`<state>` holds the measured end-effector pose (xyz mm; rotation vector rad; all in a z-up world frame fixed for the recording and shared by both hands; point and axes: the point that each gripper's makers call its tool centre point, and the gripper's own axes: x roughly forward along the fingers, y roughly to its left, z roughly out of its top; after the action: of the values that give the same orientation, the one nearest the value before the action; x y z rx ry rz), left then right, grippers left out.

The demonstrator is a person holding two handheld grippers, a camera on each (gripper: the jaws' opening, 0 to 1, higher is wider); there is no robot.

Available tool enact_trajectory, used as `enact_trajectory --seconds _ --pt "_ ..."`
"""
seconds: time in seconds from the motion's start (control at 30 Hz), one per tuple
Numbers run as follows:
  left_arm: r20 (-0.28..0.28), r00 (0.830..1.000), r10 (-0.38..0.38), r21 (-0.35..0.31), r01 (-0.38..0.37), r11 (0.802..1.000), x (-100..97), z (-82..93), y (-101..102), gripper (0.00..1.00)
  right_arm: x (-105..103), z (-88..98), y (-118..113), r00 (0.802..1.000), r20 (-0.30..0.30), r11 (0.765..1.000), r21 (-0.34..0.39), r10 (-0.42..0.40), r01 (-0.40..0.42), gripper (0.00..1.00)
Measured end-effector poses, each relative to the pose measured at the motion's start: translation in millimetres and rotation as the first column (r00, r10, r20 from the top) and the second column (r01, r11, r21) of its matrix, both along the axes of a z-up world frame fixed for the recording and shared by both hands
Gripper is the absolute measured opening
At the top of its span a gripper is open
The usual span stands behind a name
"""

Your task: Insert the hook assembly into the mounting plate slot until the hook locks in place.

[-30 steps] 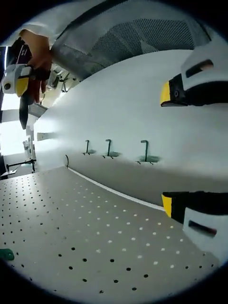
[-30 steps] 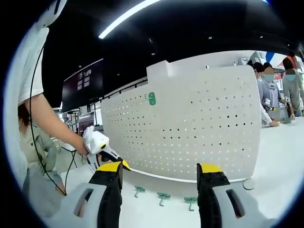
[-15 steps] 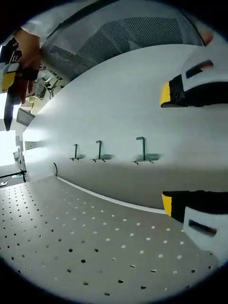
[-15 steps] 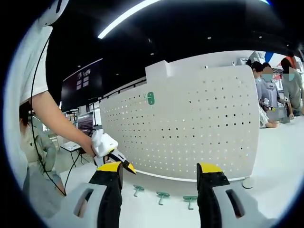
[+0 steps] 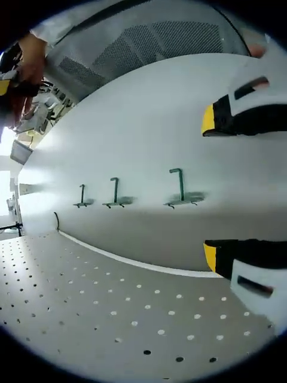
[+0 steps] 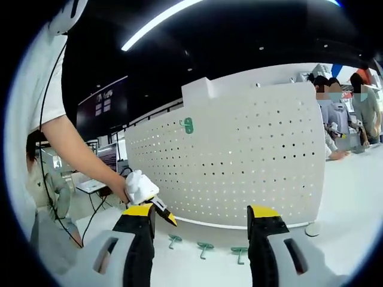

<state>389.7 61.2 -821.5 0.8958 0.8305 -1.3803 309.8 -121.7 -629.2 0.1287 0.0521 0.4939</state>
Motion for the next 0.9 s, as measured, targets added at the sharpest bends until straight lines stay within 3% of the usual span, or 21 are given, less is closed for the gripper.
enact_trajectory --seconds 0.23,0.67,0.77,0.9 --pt "-0.02 0.999 -0.03 0.037 0.031 0.999 -3.1 -11.2 -1 0.72 0 1.5 -4 1.0 0.005 1.0 0.003 -0.015 0.015 0.6" --pt "-0.038 0.999 -0.037 0.032 0.038 0.999 2.1 -12.9 -11 0.71 -1 4.0 -6 1.0 0.017 1.0 0.006 -0.02 0.02 0.58" --pt "-0.035 0.998 -0.051 0.03 0.052 0.998 1.0 -11.7 -11 0.64 -1 4.2 -8 1.0 0.019 1.0 0.007 -0.025 0.025 0.57" --pt "-0.027 0.999 -0.03 0.03 0.031 0.999 4.0 -10.7 -11 0.43 -1 3.3 -8 1.0 0.017 1.0 0.0 -0.025 0.025 0.56"
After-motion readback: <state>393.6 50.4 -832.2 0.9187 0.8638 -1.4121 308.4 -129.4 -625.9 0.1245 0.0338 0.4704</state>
